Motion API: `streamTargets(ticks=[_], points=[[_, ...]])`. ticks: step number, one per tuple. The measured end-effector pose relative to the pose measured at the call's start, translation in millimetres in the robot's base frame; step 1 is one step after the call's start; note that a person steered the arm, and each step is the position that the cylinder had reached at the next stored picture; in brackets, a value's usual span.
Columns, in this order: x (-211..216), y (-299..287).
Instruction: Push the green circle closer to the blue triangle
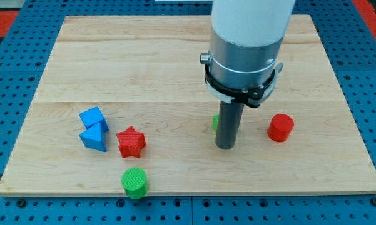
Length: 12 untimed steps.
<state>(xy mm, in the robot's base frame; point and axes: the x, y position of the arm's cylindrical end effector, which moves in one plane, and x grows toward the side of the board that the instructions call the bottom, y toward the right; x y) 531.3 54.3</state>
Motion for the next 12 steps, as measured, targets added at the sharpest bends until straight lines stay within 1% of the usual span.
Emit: streamTargets(ticks=[1,2,3,4,8,10,11,12], points=[[5.7,-3.9],[51.1,-9.8],[86.3,-34.8],[87.4,-40.8],[87.5,-108.0],[87.3,-206.6],[81.6,-242.2],[67.6,-242.2]])
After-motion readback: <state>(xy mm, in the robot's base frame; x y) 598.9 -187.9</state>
